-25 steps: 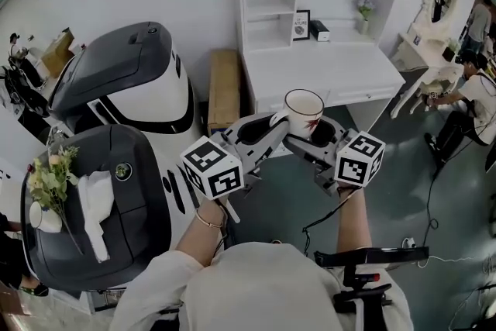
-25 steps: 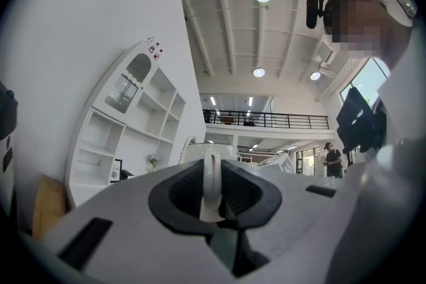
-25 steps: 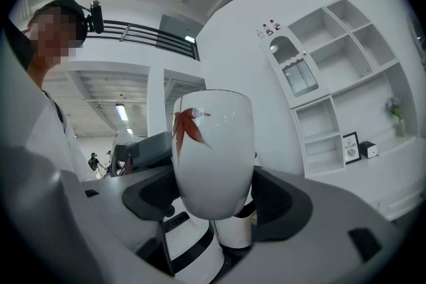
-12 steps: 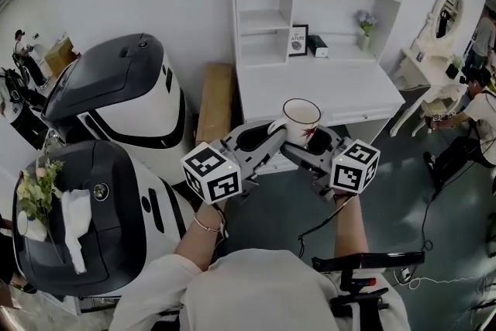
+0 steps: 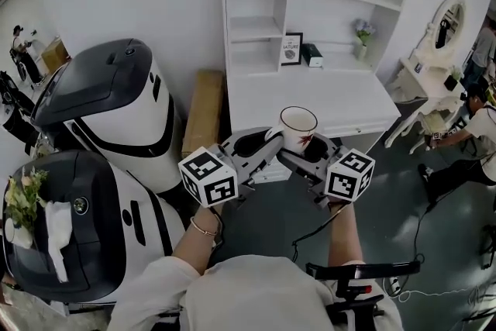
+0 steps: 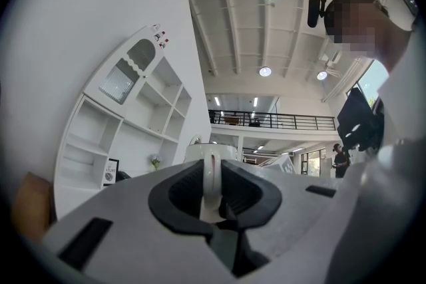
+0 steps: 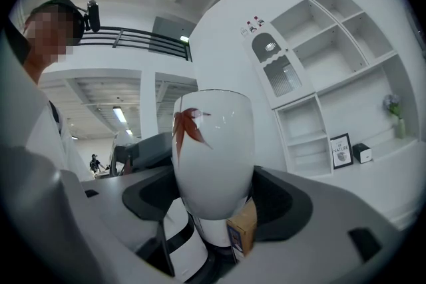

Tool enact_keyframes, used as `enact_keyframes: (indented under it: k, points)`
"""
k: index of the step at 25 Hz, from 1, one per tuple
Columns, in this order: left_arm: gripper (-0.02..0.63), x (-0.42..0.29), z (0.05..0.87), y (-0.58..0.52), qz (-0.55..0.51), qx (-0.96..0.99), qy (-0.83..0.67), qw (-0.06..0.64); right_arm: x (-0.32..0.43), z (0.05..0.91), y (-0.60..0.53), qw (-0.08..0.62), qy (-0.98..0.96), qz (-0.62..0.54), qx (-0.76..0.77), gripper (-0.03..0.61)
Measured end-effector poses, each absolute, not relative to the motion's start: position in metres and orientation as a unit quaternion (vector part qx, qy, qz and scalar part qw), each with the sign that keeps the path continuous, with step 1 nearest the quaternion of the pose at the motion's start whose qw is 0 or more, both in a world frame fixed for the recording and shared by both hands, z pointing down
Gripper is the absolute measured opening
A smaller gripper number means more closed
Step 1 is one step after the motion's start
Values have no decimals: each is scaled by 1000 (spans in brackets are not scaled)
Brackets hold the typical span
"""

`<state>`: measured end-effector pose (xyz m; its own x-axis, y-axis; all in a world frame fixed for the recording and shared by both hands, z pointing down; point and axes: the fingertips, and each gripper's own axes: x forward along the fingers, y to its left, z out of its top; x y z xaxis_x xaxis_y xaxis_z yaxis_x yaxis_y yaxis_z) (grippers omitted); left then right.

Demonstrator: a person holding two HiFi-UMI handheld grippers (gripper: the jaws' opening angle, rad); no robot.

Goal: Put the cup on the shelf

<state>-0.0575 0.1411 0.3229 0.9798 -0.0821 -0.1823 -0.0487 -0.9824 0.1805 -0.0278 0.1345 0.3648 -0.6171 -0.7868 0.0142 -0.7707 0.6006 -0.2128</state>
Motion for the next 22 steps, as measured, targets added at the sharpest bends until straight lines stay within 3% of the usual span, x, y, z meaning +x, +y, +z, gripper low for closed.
enact_keyframes:
  k: [11, 22]
  points:
    - [61, -32, 337, 107, -65, 993, -41, 86, -4, 381, 100, 54, 896, -112, -426, 333]
    - [61, 38, 326, 29, -79, 995, -17, 63, 67, 369, 20, 38, 892, -89, -442, 334]
